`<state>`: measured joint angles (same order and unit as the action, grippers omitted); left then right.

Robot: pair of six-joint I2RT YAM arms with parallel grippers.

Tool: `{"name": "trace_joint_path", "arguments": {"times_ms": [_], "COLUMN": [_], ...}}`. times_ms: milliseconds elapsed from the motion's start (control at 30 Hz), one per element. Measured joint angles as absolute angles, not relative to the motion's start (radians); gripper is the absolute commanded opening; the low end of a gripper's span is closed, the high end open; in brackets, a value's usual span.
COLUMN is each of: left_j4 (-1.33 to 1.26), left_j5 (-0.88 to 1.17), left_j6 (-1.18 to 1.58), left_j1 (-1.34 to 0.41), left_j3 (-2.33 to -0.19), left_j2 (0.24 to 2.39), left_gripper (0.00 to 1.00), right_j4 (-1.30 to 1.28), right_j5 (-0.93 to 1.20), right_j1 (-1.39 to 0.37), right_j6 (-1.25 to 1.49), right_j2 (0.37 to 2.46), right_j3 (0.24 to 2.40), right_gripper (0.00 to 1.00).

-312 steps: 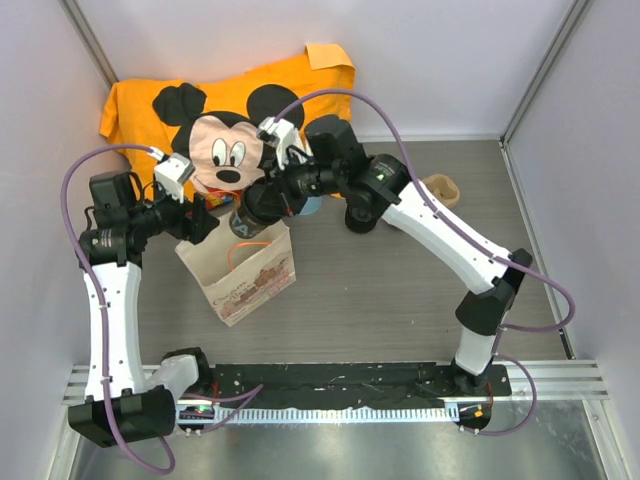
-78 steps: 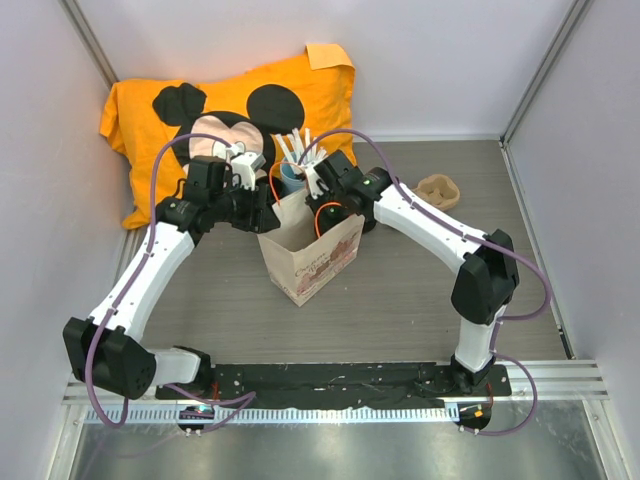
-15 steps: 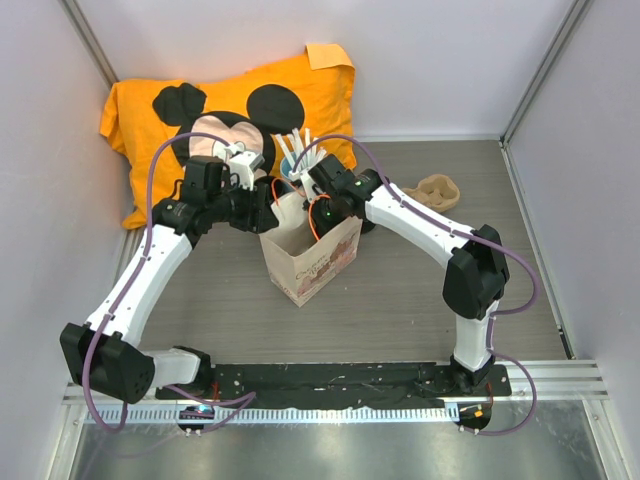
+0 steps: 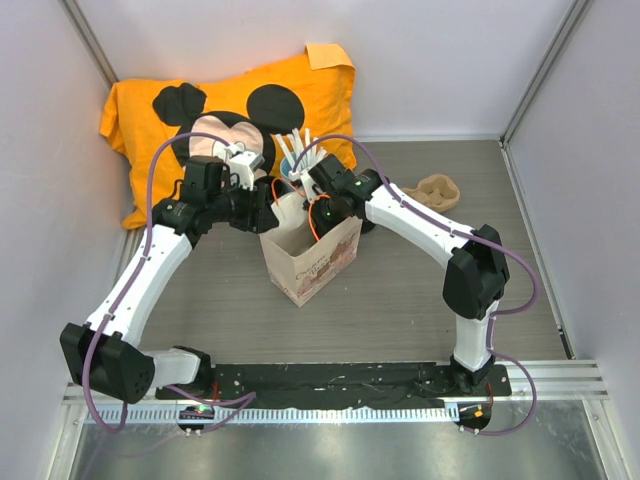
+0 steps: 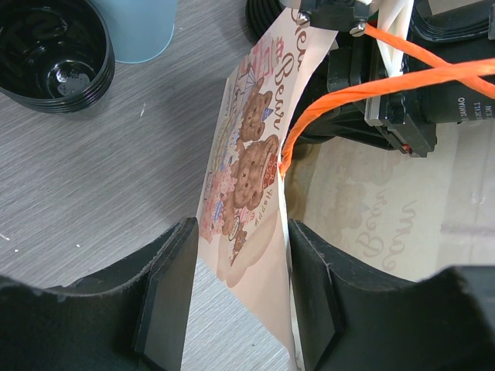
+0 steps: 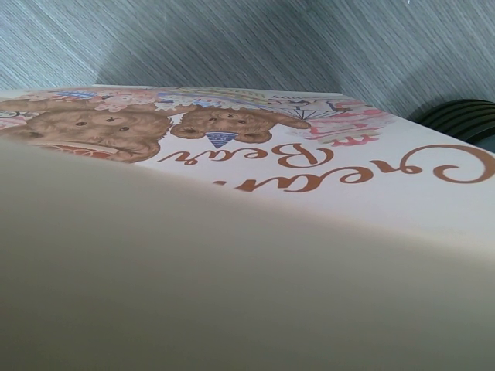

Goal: Pack the takeout coffee

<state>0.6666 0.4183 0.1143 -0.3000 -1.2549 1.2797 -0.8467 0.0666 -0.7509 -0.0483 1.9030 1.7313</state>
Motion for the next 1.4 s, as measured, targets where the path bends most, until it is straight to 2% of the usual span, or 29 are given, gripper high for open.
{"name": "trace_joint_path", "arguments": {"times_ms": [1000,1233,1300,1400], "left_j4": [0.667,0.667,0.667,0.667], "left_j5": [0.418,0.418,0.418,0.418], "left_j6": [0.114,0.114,0.114,0.114], "left_j1": [-0.300,-0.300,-0.300,-0.300], "left_j3": [-1.255,-1.255,-1.255,-1.255], "left_j2": [1.280,1.280,1.280,1.280], "left_gripper": [0.57,0.58,0.58,0.58], "right_j4": [-0.820,-0.819,-0.820,-0.822], "right_j5": [0.076,0.077,0.075,0.076], "right_j1": [-0.751,-0.751,-0.751,-0.751], "right_j6": [-0.047,-0.048,-0.052,-0.057], "right_j2": [1.903,1.903,1.903,1.903], "right_j3": [1.713,1.712,1.712,1.715], "right_gripper": [0.01,0.22,0.33,0.40]}}
